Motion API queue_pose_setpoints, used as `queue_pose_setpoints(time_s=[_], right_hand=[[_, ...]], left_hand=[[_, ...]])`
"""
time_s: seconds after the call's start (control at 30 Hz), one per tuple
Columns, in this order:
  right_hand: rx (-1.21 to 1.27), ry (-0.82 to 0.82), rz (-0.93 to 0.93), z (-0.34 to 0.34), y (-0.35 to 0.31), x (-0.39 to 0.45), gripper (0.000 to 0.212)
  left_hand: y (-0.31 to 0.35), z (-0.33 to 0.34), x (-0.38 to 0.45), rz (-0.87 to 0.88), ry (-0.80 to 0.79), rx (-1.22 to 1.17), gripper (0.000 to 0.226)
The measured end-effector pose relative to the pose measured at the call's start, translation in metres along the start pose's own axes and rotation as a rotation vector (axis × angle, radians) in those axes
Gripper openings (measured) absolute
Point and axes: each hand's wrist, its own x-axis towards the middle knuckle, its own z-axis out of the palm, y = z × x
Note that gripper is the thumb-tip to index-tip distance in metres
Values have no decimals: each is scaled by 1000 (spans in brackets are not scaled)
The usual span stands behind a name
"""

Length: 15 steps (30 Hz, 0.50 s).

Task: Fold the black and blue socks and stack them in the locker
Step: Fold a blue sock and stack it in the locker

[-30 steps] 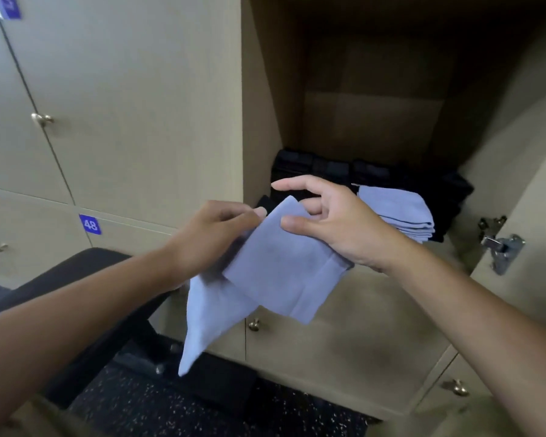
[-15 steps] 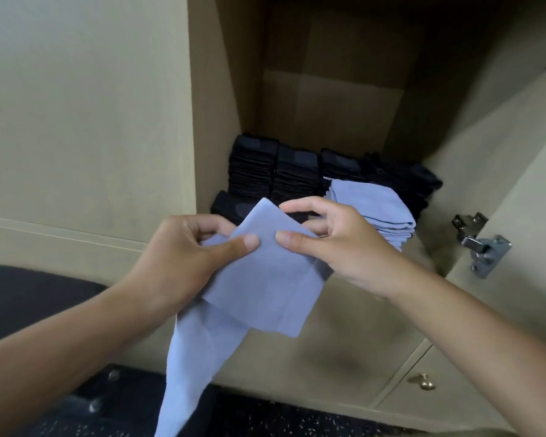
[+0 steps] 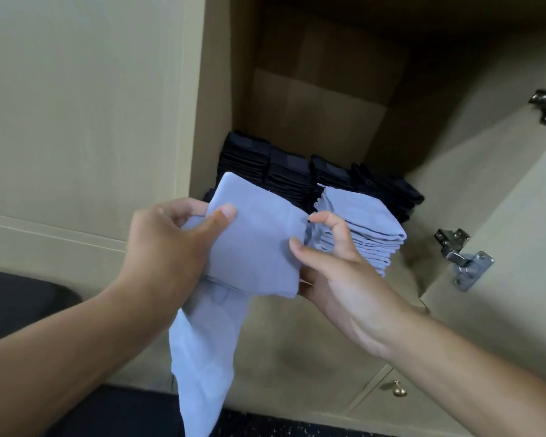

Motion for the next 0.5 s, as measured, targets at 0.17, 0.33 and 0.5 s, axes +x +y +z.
queue_pose_setpoints(time_s=[0.17,0.33,0.5], right_hand=[[-348,106,-125,3,-2,0,9],[-567,201,-287,-3,-24,0,20],[-614,208,-344,-29,-61,12,24]], left_hand=[[-2,5,-1,-22,-21,-23,24],[-2,11,-7,-31,-90,-57,24],[-8,18,-8,-25,-110,-52,9]])
